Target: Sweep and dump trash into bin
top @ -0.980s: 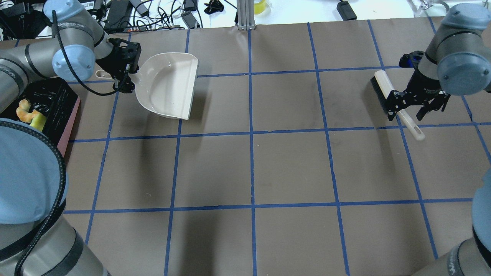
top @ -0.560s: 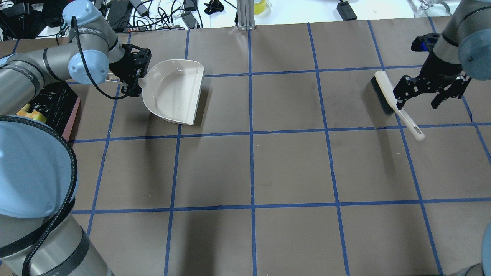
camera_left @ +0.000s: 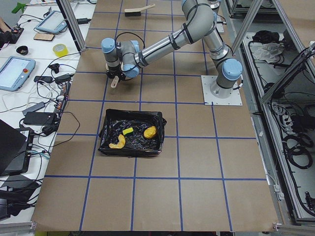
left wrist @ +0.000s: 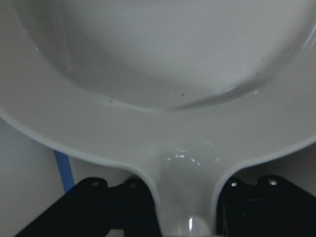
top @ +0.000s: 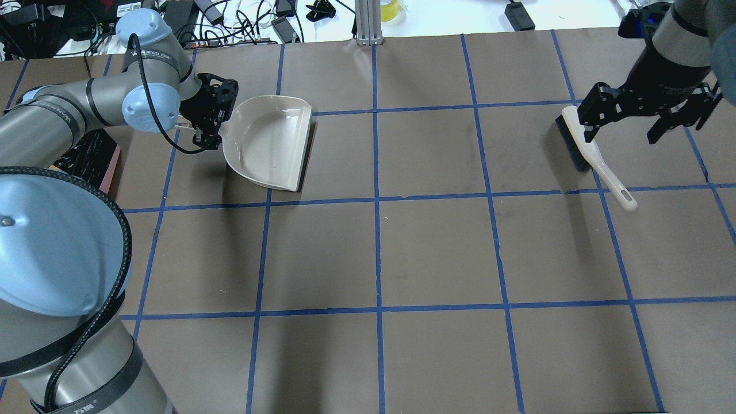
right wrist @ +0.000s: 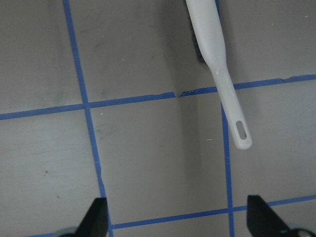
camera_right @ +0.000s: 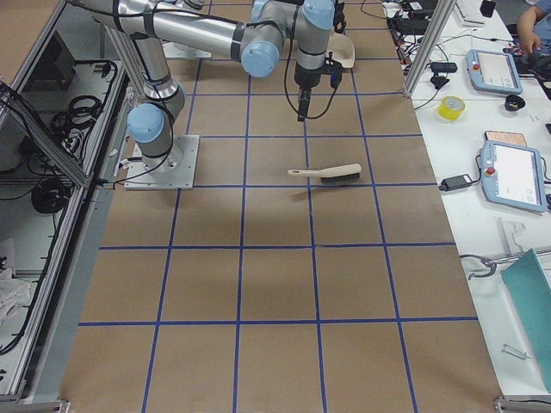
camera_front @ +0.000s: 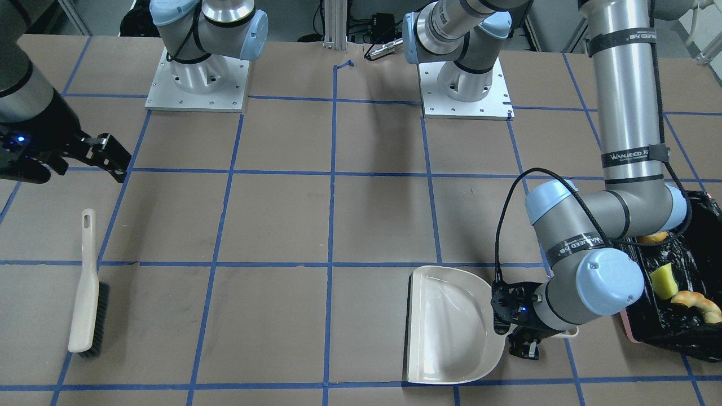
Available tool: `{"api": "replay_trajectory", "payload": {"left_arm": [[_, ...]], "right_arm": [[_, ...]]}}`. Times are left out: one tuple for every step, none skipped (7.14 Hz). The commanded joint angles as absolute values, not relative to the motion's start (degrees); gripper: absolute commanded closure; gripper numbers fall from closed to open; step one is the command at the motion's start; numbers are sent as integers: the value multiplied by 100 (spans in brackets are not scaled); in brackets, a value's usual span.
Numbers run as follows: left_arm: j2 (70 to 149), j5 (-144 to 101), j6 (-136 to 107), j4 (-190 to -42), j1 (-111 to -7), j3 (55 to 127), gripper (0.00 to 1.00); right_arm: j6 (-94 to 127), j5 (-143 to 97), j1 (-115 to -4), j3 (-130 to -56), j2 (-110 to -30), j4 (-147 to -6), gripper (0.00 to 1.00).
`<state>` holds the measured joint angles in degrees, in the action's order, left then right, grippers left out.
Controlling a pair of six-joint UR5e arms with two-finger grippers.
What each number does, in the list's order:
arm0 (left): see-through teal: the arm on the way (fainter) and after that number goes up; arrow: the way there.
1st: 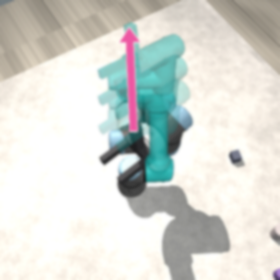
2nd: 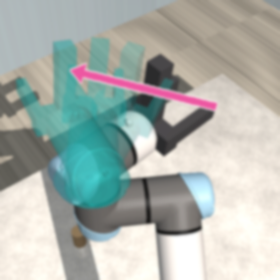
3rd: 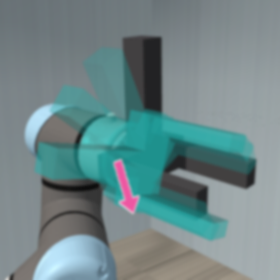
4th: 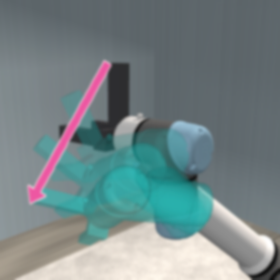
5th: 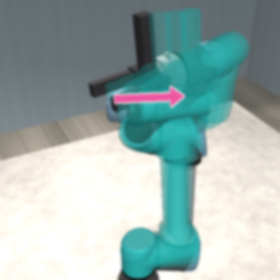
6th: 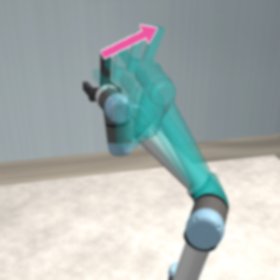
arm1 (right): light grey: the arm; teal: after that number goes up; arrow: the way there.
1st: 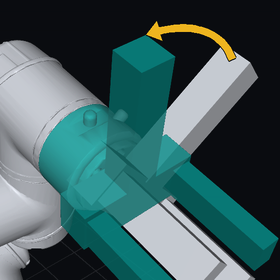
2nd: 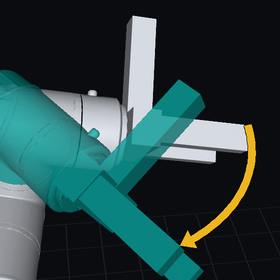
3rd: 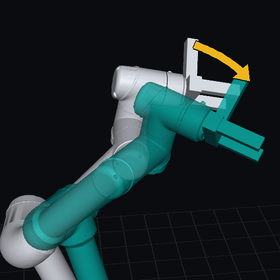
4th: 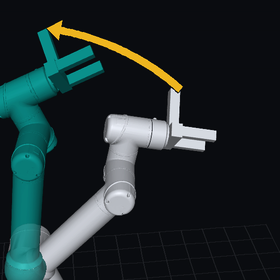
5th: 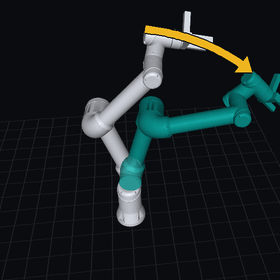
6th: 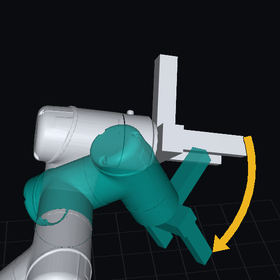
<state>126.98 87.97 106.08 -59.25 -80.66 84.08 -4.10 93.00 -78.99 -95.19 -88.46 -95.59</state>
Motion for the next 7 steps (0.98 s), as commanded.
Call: {"api": "replay_trajectory", "payload": {"left_arm": [[12762,8807,10582,-5845,-8068,8420,25],[12692,8824,10565,-5853,-8068,8446,24],[12587,8824,10443,-5862,-8068,8411,24],[12447,8807,10372,-5906,-8077,8394,24],[12263,8807,10328,-6115,-8095,8394,25],[11982,8798,10162,-6526,-8103,8385,25],[11745,8815,9908,-6870,-8104,8385,25]], "right_arm": [[350,9221,-8716,-9492,-8982,-9528,0],[395,9255,-8910,-9501,-8982,-9527,0],[369,9211,-8973,-9492,-8982,-9545,0],[352,9228,-8974,-9492,-8974,-9588,0],[352,9211,-8965,-9501,-8974,-9563,0],[386,9211,-8974,-9536,-9043,-9536,0],[413,9211,-8974,-9554,-9053,-9527,0]]}}
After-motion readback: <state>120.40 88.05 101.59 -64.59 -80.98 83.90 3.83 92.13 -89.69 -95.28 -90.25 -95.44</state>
